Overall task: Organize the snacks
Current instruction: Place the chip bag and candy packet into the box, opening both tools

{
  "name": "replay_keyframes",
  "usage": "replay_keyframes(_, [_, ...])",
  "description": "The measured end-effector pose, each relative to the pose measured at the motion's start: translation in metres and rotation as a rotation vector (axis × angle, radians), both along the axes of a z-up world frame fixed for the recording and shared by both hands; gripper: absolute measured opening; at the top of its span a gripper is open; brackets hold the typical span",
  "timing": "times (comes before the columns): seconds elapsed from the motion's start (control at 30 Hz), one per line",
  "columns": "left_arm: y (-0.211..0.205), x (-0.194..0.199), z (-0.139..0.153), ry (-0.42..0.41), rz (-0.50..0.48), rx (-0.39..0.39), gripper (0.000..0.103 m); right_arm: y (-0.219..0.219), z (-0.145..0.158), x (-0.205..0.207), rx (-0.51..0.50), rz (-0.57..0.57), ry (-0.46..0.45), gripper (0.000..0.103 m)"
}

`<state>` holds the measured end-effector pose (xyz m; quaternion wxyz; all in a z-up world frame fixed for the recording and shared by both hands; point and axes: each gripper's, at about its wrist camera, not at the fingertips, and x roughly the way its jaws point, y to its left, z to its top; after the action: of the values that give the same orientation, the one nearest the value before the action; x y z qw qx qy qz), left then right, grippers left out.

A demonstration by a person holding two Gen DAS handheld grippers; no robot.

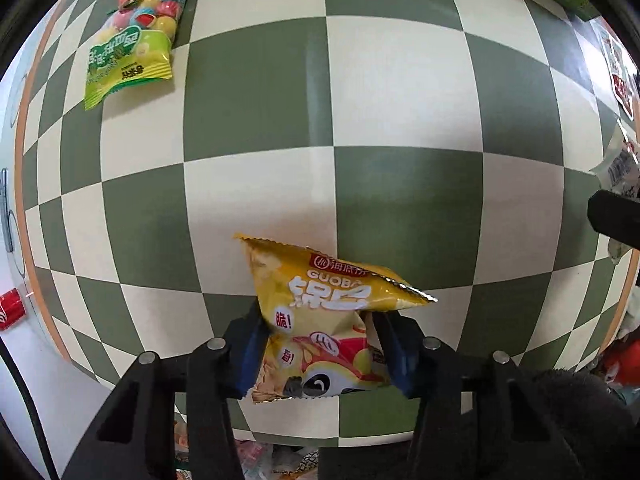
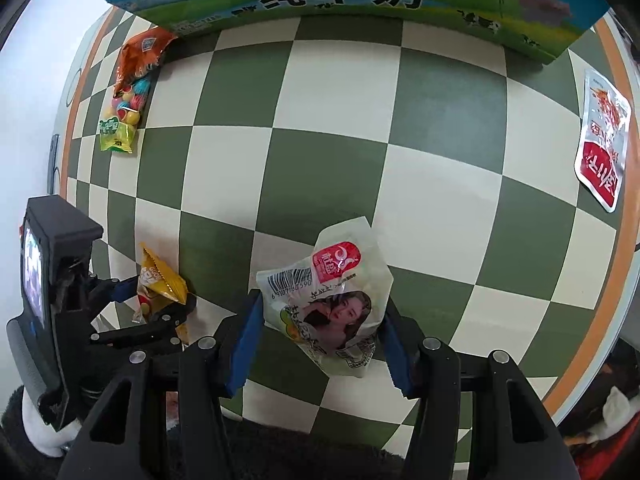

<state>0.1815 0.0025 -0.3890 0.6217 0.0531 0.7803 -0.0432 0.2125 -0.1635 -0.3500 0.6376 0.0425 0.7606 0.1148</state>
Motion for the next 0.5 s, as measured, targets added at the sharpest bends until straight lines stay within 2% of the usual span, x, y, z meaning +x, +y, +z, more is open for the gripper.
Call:
replay_keyframes(0.2, [-0.002, 0.008, 0.034, -0.070, 0.029, -0.024, 0.046, -0.002, 0.006, 0.000, 0.005, -0.015, -0.019, 0.058])
replay_keyframes(0.33, [-0.007, 0.023, 0.074, -0.153, 0.066, -0.060, 0.046, -0.007, 0.016, 0.000, 0.022, -0.039, -0.034, 0.058])
replay_keyframes(0.5, [-0.014, 0.047, 0.118, -0.245, 0.102, -0.109, 0.046, -0.012, 0.044, 0.000, 0.032, -0.071, -0.102, 0.058])
